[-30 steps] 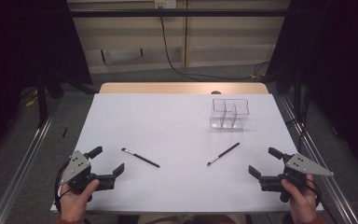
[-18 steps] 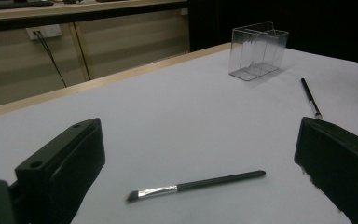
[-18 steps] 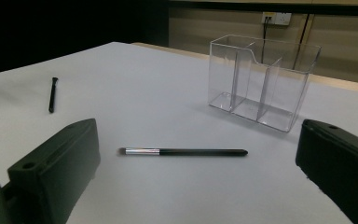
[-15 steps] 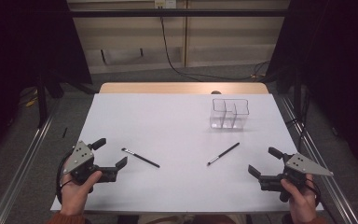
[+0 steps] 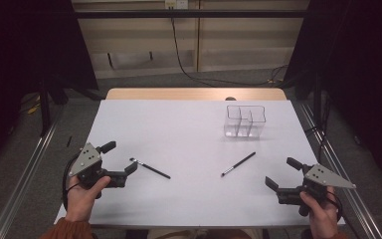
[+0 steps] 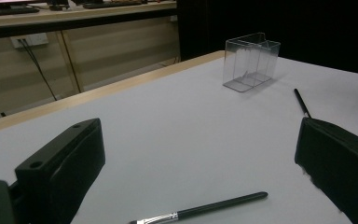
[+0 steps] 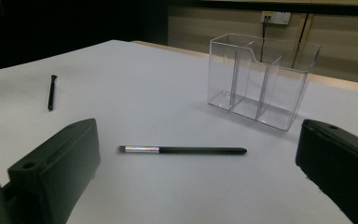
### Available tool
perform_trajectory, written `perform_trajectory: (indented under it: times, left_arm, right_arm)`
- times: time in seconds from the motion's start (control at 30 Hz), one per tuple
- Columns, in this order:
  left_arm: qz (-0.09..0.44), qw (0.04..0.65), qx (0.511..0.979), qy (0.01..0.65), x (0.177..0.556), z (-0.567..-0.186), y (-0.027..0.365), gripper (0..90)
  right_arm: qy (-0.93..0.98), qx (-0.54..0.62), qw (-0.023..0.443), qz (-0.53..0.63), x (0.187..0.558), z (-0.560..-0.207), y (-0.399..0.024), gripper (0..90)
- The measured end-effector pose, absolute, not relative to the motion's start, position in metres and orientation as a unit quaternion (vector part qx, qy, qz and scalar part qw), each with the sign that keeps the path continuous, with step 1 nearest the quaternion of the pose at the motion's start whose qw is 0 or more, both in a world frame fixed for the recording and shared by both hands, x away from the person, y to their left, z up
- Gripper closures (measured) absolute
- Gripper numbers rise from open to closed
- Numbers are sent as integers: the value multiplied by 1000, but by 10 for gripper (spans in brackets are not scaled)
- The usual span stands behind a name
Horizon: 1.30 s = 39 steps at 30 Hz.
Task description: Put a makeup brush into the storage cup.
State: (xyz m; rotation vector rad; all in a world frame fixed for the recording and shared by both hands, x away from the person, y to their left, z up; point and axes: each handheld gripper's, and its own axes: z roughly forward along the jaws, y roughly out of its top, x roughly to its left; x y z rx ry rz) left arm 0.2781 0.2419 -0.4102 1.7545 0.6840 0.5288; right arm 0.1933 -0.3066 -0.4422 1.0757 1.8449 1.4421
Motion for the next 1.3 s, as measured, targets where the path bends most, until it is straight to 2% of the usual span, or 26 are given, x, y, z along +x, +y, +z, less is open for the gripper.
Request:
perform_trajectory:
  times: [0.47, 0.7, 1.17, 1.3]
  left_arm:
    - [192, 534, 768, 295, 312, -409, 238, 28]
    - [190, 516, 792, 266, 324, -397, 226, 55]
    - [166, 458, 836, 252, 342, -396, 215, 45]
    - [175, 440, 848, 238, 345, -392, 208, 35]
  right_arm:
    - [687, 403, 272, 540, 196, -442, -307, 0]
    - [687, 402, 271, 541, 195, -442, -307, 0]
    - [694, 397, 270, 537, 196, -442, -306, 0]
    - [693, 398, 270, 537, 196, -443, -306, 0]
